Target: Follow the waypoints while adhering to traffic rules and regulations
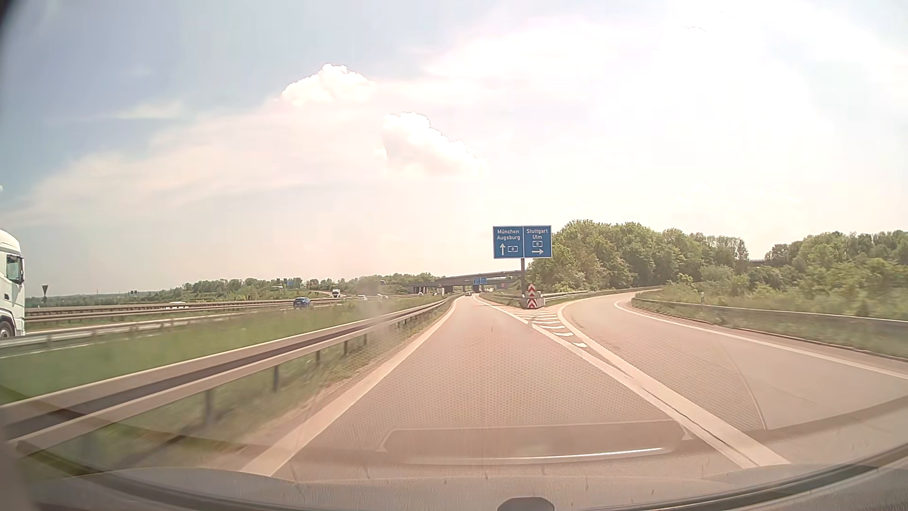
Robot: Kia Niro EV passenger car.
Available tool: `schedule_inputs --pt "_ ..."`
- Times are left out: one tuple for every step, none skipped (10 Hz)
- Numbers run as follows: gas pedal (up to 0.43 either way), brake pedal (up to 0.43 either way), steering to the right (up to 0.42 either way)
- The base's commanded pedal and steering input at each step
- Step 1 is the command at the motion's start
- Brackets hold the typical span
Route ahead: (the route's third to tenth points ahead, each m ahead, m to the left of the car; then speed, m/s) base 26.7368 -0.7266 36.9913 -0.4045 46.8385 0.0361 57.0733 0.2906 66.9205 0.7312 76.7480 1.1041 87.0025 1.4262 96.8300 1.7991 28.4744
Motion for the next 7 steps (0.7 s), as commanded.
schedule_inputs --pt "0.000 0.000 -0.008" --pt "0.000 0.000 -0.008" --pt "0.000 0.000 -0.007" --pt "0.000 0.000 -0.007" --pt "0.000 0.000 -0.008" --pt "0.000 0.000 -0.007" --pt "0.000 0.000 -0.007"
